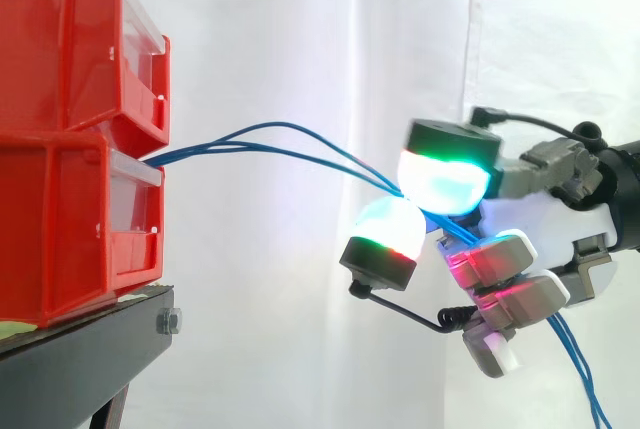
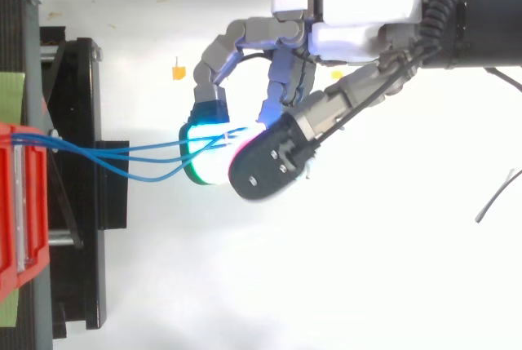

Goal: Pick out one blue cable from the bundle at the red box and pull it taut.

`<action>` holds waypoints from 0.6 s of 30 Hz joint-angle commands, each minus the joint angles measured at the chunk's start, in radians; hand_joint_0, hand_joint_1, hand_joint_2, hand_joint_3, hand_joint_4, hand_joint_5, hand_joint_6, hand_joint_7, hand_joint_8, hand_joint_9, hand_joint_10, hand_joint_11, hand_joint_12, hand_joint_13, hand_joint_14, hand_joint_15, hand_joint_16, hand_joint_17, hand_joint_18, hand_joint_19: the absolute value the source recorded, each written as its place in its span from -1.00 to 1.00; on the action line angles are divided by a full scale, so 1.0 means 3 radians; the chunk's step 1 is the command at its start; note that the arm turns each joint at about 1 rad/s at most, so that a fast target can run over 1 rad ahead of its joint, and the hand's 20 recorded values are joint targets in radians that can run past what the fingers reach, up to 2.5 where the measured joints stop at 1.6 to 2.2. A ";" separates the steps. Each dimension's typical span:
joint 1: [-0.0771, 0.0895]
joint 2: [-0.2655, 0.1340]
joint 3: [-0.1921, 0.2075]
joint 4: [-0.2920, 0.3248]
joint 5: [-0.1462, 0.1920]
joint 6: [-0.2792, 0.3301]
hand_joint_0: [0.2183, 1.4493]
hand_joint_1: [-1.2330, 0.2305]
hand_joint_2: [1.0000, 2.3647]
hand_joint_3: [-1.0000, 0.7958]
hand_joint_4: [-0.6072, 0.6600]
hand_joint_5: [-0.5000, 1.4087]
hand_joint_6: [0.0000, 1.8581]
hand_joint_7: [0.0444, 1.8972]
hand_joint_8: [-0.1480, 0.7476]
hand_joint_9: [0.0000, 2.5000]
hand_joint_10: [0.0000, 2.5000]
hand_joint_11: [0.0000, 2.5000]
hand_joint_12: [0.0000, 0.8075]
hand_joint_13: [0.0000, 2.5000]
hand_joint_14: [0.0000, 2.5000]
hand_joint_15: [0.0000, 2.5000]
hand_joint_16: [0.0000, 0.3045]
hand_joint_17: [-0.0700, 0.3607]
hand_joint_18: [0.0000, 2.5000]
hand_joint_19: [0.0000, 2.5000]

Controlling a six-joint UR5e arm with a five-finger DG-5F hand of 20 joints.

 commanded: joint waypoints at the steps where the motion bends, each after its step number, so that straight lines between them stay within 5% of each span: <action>1: 0.0004 0.0000 -0.0001 0.0001 -0.0003 0.0000 -0.27 -0.41 -1.00 -0.44 0.00 -0.63 0.01 -0.09 -0.08 0.05 -0.98 -0.22 -0.10 0.02 -0.98 -0.27 -0.66 -0.13 -0.26 -0.51; 11: 0.0004 0.0000 -0.0001 0.0001 0.0003 0.0000 -0.59 -0.04 -1.00 -0.44 0.09 -0.63 -0.02 -0.18 0.01 0.09 -0.98 -0.25 0.00 0.04 -0.98 -0.30 -0.60 -0.04 -0.21 -0.51; 15: 0.0004 0.0000 -0.0001 0.0001 0.0003 0.0000 -0.42 0.15 -1.00 -0.44 0.04 -0.62 -0.04 -0.09 -0.04 0.11 -0.98 -0.24 -0.08 0.03 -0.98 -0.29 -0.65 -0.12 -0.26 -0.47; 18: 0.0004 0.0000 -0.0001 0.0001 0.0003 0.0000 -0.34 0.05 -0.99 -0.37 -0.01 -0.62 -0.03 -0.08 -0.04 0.13 -0.98 -0.23 -0.08 0.04 -0.98 -0.28 -0.65 -0.12 -0.27 -0.47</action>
